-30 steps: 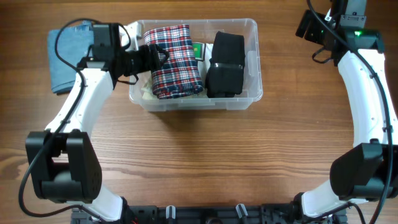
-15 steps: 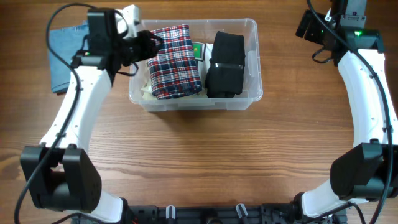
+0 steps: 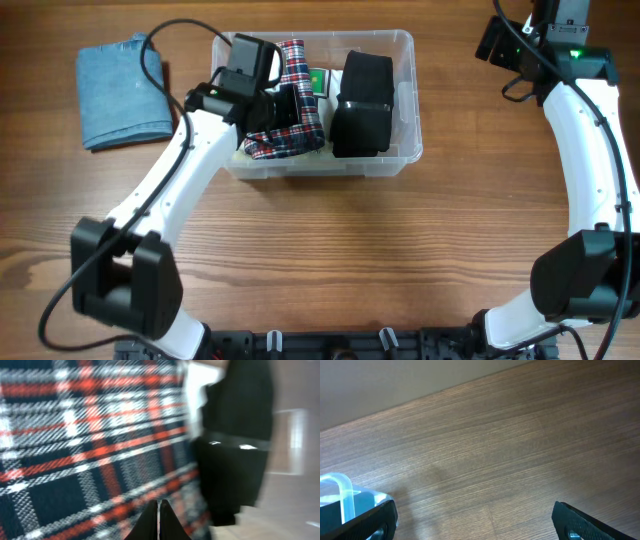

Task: Pack container
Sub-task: 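Push the plaid cloth down into the bin with the left gripper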

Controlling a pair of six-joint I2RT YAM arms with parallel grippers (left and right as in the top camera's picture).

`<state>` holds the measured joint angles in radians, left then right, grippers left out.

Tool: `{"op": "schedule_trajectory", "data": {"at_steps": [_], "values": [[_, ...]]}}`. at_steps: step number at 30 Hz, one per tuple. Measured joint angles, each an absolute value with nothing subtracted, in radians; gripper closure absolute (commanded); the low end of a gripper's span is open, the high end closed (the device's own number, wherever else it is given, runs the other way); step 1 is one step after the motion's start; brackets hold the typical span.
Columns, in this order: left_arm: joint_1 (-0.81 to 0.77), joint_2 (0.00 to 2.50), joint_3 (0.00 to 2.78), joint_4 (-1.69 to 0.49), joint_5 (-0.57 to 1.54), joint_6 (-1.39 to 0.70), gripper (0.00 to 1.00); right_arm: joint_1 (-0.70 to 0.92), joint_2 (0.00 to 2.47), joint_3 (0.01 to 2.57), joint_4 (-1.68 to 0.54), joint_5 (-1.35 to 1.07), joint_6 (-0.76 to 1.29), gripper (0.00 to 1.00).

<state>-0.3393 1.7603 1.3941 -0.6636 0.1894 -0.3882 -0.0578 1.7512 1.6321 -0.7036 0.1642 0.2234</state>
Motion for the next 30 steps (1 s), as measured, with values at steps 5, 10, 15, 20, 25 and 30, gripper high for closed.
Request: {"op": "schedule_trajectory", "data": {"at_steps": [5, 10, 15, 20, 25, 30], "values": [[-0.340, 1.801, 1.399, -0.709, 0.097, -0.389, 0.96, -0.058, 1.751, 1.633, -0.704, 0.164, 0.223, 0.00], [-0.339, 1.801, 1.409, -0.779, 0.004, -0.388, 0.96, -0.058, 1.751, 1.632, -0.704, 0.164, 0.223, 0.00], [-0.334, 1.801, 1.411, -0.799, -0.035, -0.369, 0.95, -0.058, 1.751, 1.633, -0.704, 0.164, 0.223, 0.00], [-0.333, 1.801, 1.413, -0.838, -0.080, -0.318, 0.95, -0.058, 1.751, 1.633, -0.704, 0.164, 0.223, 0.00], [-0.333, 1.800, 1.413, -0.850, -0.135, -0.256, 0.92, -0.058, 1.751, 1.633, -0.704, 0.164, 0.223, 0.00], [-0.333, 1.745, 1.415, -0.846, -0.160, -0.239, 0.90, -0.058, 1.751, 1.632, -0.704, 0.164, 0.223, 0.00]]}}
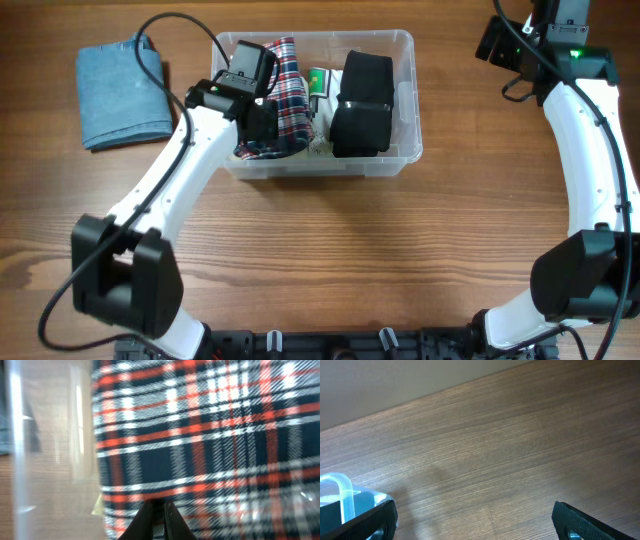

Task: Pack container
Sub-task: 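Push the plaid cloth down into the bin with the left gripper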

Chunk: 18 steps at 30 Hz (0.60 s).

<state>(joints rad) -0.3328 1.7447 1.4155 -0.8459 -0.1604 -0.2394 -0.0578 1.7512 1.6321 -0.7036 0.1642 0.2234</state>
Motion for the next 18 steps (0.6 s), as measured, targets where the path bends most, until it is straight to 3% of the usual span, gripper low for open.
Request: {"op": "schedule_trajectory", "data": {"at_steps": [3, 9, 18], "values": [[-0.340, 1.694, 1.443, -0.813, -0.116, -0.245, 0.90, -0.058, 1.751, 1.632, -0.704, 0.164, 0.223, 0.00], [-0.422, 1.623, 1.477, -0.589, 0.163, -0.313, 0.87, -0.058, 1.751, 1.633, -0.704, 0.164, 0.223, 0.00], [-0.495, 1.839, 1.478, -0.519, 0.228, -0.402, 0.89, -0.058, 1.751, 1.632, -0.704, 0.164, 0.223, 0.00]]}}
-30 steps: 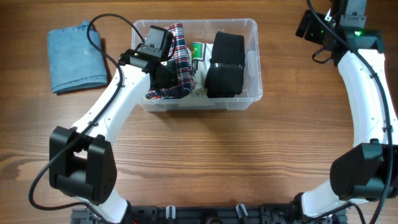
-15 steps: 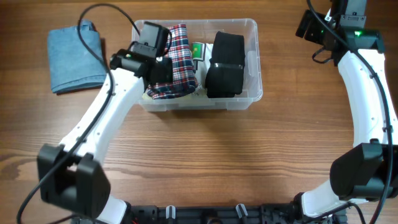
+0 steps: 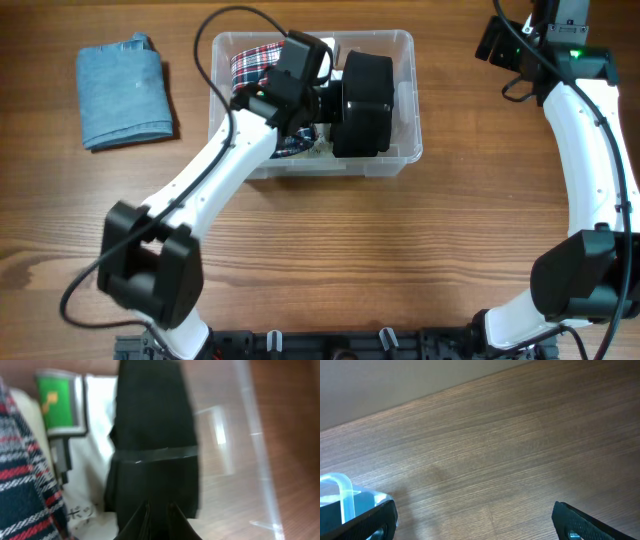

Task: Pack container
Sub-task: 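Push the plaid cloth down into the bin with the left gripper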

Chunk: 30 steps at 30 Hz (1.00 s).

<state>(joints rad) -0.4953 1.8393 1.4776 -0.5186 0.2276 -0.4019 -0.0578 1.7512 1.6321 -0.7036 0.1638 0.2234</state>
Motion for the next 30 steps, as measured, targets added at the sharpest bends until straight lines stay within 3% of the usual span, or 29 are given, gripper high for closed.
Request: {"op": "schedule_trajectory", "data": {"at_steps": [18, 30], "values": [[-0.489, 1.879, 1.478, -0.720, 0.037, -0.410, 0.87, -0.058, 1.751, 1.632, -0.704, 0.164, 0.223, 0.00], [-0.490, 1.879, 1.478, -0.763, -0.041, -0.399, 0.79, -0.058, 1.751, 1.632, -0.704, 0.164, 0.223, 0.00]]}}
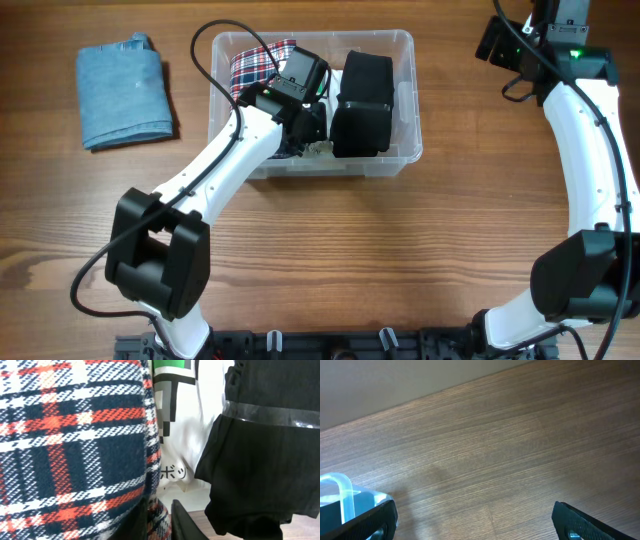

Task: Pack container
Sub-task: 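Push the plaid cloth down into the bin with the left gripper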

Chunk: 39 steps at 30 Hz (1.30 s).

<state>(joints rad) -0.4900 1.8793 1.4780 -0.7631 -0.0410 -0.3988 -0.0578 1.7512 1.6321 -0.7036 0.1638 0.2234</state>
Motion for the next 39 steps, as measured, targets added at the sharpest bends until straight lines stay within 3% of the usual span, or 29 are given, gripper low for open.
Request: {"op": "schedule_trajectory", "data": {"at_steps": [17, 22, 26, 33, 35, 39], "values": [[-0.491, 1.852, 1.480, -0.839, -0.123, -0.356, 0.80, -0.058, 1.751, 1.632, -0.704, 0.164, 0.223, 0.00], [-0.491, 1.851, 1.480, -0.845, -0.161, -0.355, 0.63, -0.058, 1.751, 1.632, -0.704, 0.164, 0.223, 0.00], [-0.491, 1.837, 1.480, -0.828, -0.168, -0.350, 0.56, -0.058, 1.751, 1.632, -0.704, 0.163, 0.223, 0.00], [-0.489, 1.727, 1.479, -0.733, -0.194, -0.350, 0.55, -0.058, 1.751, 1.632, -0.703, 0.164, 0.223, 0.00], [-0.487, 1.676, 1.479, -0.702, -0.198, -0.350, 0.60, -0.058, 1.751, 1.632, -0.704, 0.164, 0.223, 0.00], [-0.462, 1.652, 1.480, -0.685, -0.198, -0.343, 0.89, -0.058, 1.751, 1.632, -0.704, 0.163, 0.223, 0.00]]}}
